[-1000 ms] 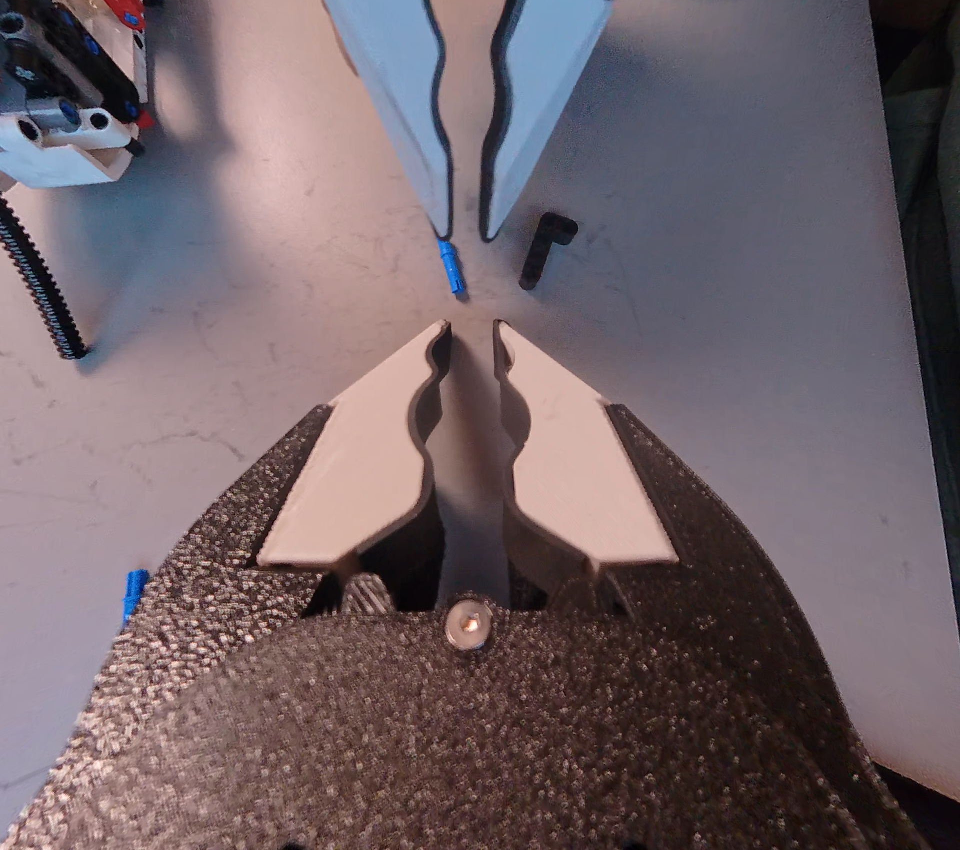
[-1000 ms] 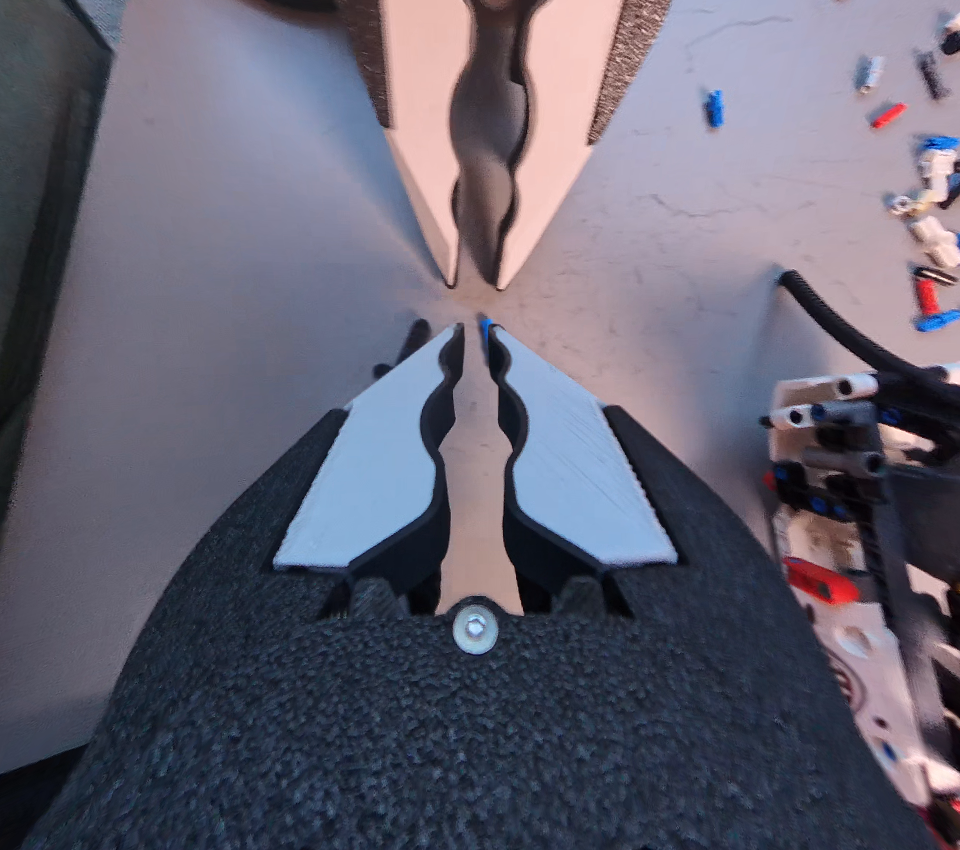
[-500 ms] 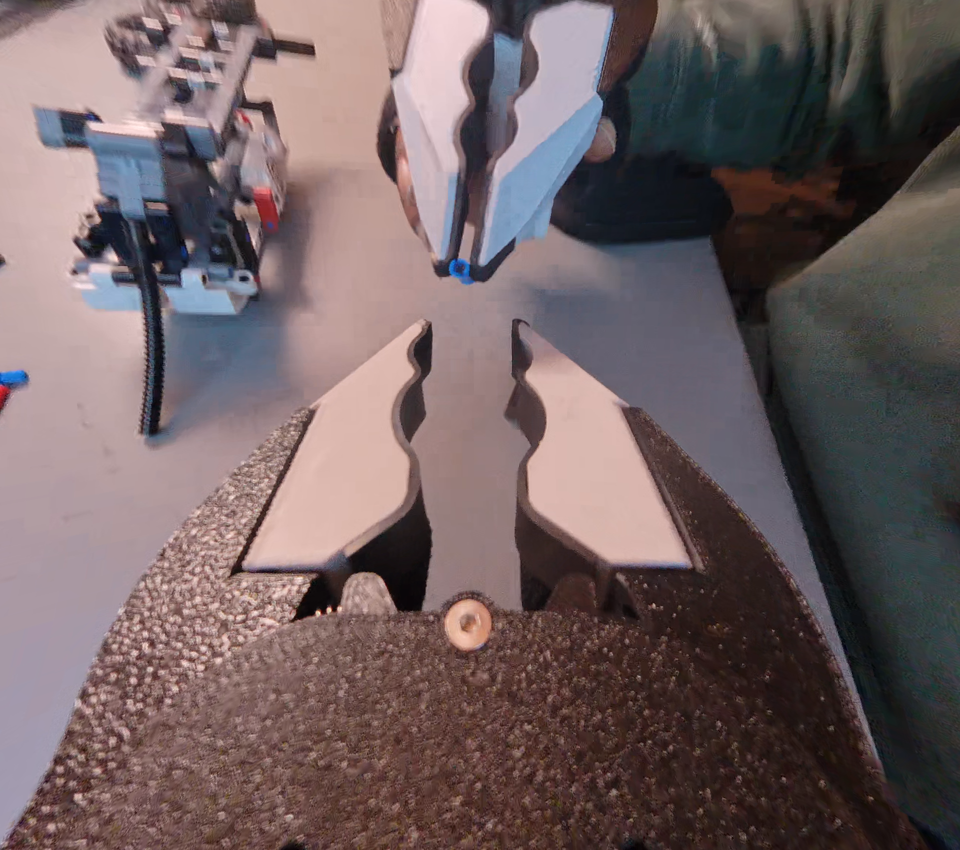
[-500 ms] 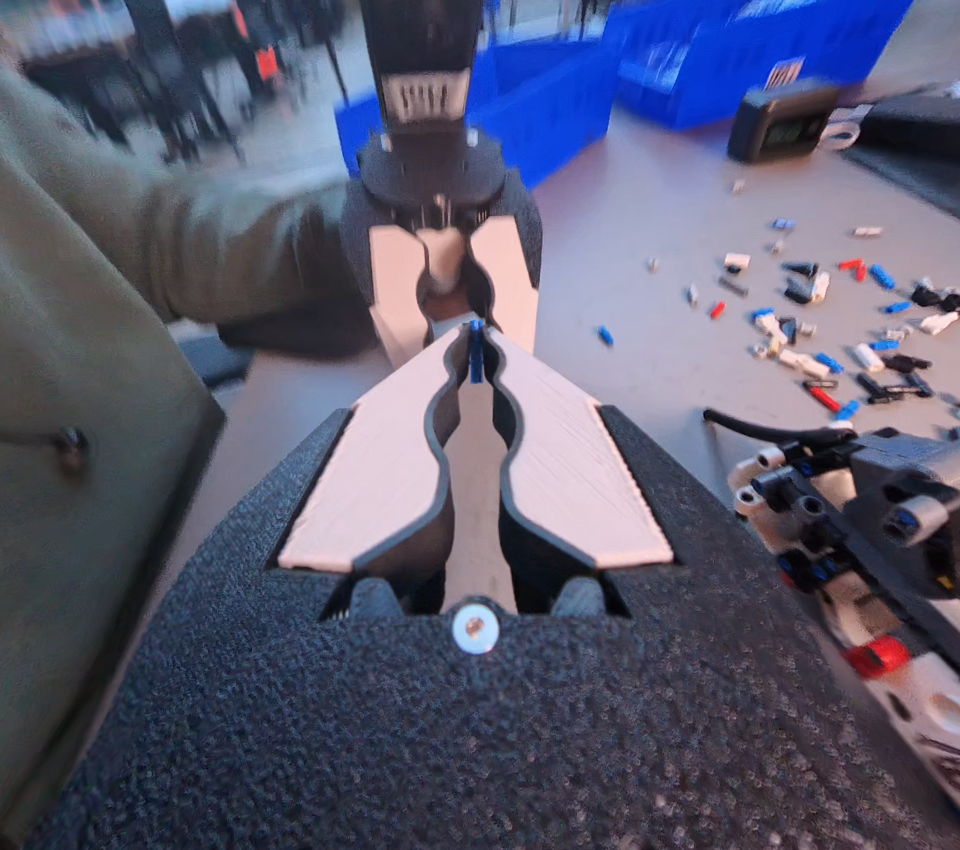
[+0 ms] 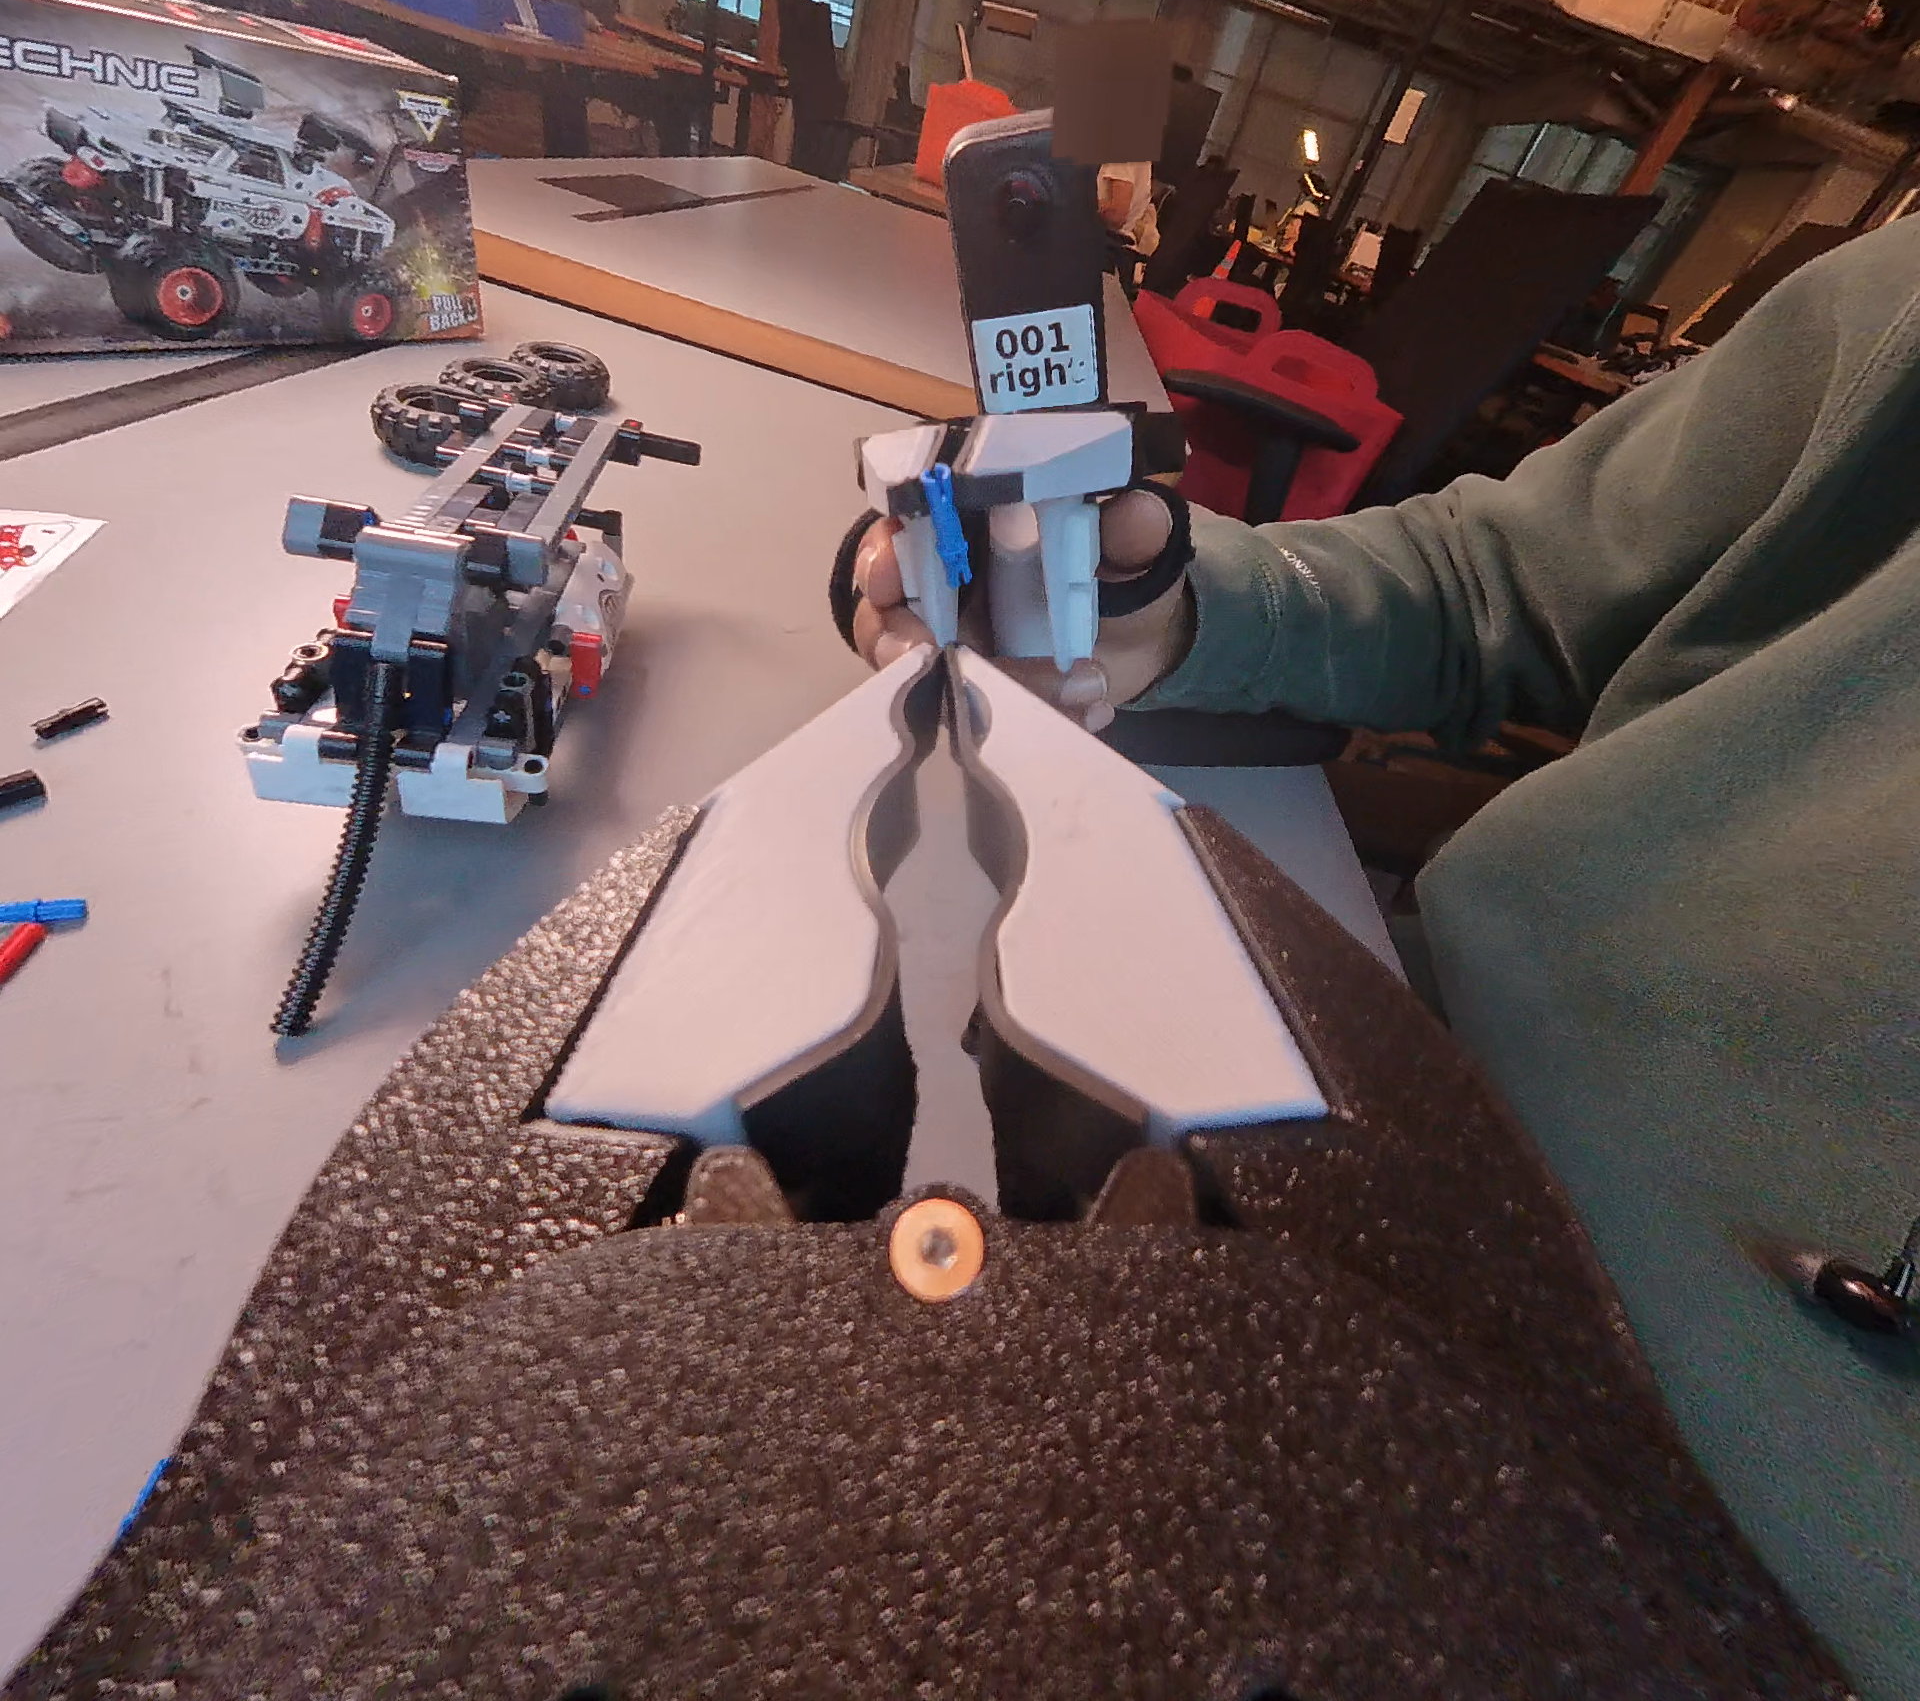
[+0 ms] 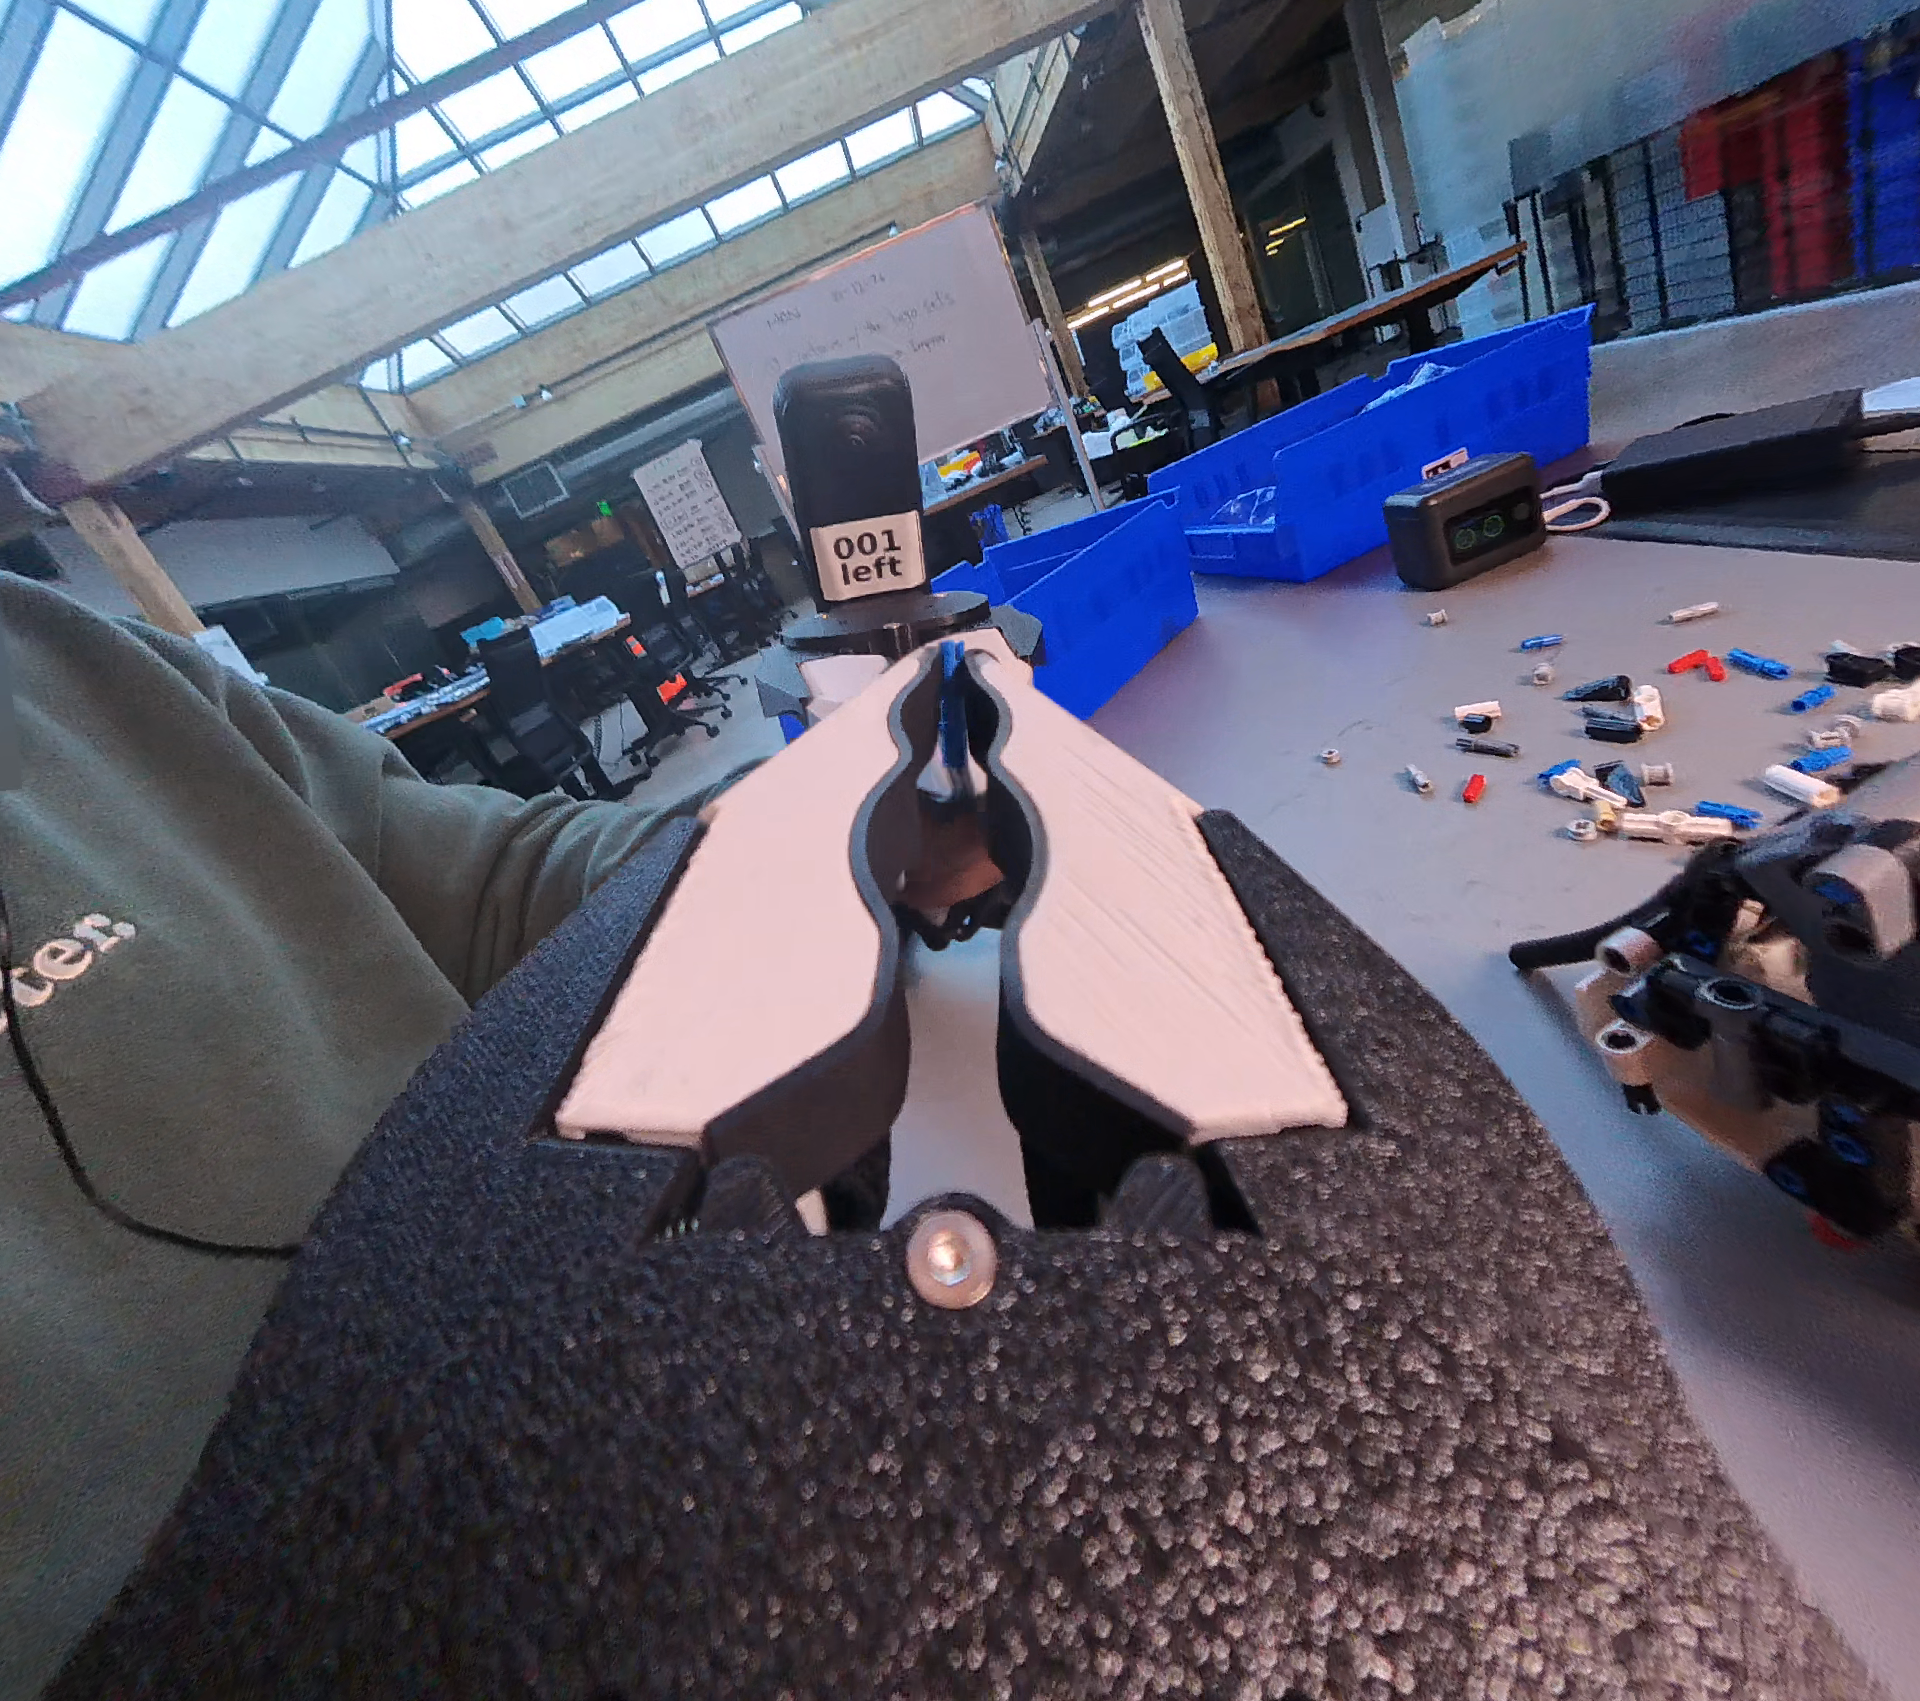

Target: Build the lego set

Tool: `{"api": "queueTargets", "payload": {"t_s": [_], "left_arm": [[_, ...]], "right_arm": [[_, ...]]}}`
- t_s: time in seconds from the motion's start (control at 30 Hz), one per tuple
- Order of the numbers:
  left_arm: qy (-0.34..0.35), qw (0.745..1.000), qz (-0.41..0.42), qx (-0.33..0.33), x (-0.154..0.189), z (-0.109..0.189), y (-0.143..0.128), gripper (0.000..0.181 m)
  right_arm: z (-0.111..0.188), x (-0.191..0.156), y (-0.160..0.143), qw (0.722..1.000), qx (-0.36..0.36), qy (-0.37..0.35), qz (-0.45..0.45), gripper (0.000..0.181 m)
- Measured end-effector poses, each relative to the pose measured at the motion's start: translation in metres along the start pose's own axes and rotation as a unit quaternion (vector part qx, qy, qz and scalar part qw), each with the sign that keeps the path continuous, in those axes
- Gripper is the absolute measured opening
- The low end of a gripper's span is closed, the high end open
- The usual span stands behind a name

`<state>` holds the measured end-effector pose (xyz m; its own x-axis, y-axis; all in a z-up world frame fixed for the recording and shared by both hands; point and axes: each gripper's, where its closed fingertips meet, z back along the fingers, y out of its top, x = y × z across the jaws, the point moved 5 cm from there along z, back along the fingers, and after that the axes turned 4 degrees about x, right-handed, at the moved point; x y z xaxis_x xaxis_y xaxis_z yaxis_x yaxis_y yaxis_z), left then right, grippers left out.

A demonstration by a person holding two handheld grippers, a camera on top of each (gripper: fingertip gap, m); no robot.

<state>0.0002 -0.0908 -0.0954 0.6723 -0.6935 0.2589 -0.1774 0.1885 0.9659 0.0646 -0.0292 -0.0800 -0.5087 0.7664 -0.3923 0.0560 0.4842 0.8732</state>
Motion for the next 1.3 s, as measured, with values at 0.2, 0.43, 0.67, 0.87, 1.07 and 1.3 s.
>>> {"api": "queueTargets", "payload": {"t_s": [0.2, 0.43, 0.67, 0.87, 1.07, 1.3], "left_arm": [[0.005, 1.0, 0.014, 0.014, 0.002, -0.009, 0.003, 0.027], [0.003, 0.999, 0.029, 0.022, 0.001, -0.005, 0.008, 0.004], [0.025, 0.995, -0.059, -0.078, 0.002, -0.001, -0.007, 0.004], [0.003, 0.986, -0.087, -0.144, 0.009, -0.008, -0.025, 0.004], [0.0, 0.978, -0.102, -0.183, 0.01, -0.01, -0.036, 0.004], [-0.006, 0.973, -0.103, -0.205, 0.01, -0.01, -0.043, 0.004]], "right_arm": [[-0.001, 0.002, 0.001, 0.999, 0.031, 0.01, -0.042, 0.004], [-0.004, 0.003, -0.005, 0.999, 0.02, 0.016, -0.037, 0.004], [0.007, 0.003, -0.011, 0.987, -0.119, 0.016, 0.107, 0.003], [0.014, -0.002, -0.027, 0.956, -0.23, 0.034, 0.176, 0.016], [0.019, -0.002, -0.038, 0.936, -0.284, 0.043, 0.201, 0.005], [0.023, 0.0, -0.048, 0.908, -0.342, 0.054, 0.236, 0.002]]}}
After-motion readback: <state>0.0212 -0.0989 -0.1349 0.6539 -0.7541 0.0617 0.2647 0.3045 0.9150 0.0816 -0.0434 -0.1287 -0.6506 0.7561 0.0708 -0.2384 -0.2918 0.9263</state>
